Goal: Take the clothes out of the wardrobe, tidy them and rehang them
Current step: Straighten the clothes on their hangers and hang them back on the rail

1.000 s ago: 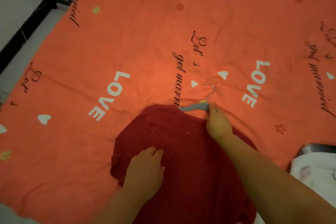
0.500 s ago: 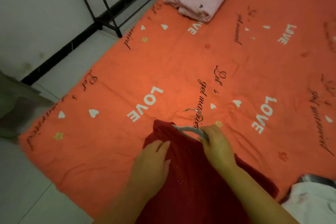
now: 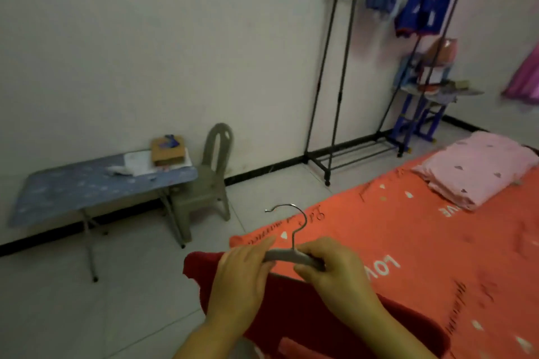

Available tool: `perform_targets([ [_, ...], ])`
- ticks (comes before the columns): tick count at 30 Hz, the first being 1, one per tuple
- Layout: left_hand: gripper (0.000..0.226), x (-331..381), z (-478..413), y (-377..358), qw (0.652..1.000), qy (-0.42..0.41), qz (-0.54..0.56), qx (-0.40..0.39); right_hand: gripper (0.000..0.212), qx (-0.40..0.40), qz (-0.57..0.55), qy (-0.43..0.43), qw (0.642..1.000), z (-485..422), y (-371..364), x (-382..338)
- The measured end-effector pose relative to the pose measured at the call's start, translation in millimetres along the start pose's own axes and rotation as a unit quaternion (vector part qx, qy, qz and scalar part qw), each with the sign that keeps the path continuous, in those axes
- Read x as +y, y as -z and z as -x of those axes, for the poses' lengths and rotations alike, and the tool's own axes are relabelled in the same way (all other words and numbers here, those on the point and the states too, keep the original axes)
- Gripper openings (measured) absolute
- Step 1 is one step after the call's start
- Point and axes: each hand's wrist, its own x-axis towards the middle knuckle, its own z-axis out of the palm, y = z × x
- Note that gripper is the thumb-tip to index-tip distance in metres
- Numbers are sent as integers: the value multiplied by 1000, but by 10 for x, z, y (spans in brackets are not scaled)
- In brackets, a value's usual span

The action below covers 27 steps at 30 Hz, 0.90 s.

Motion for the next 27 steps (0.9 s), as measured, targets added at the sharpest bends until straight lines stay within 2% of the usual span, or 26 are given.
perform_targets([
  [5, 35, -704, 234, 1570, 988, 79, -13, 133, 20, -15, 24, 168, 985, -296, -789, -1383],
  [8, 38, -1085, 429, 2383, 970, 105, -41, 214, 40, -46, 23, 249, 967, -439, -1265, -2057],
  [11, 38, -1448, 609, 3049, 947, 138, -64, 284, 44, -70, 16, 308, 949, -619, -1755, -2628],
  [19, 30, -2439, 982, 4366, 868, 230, -206, 389, 53, -107, -42, 442, 889, -1166, -3108, -3926],
  [25, 30, -3083, 1220, 5114, 792, 294, -318, 430, 64, -108, -62, 560, 819, -1481, -4027, -4859],
  [27, 26, -3260, 1301, 5327, 767, 317, -347, 438, 67, -103, -65, 609, 783, -1598, -4328, -5156],
])
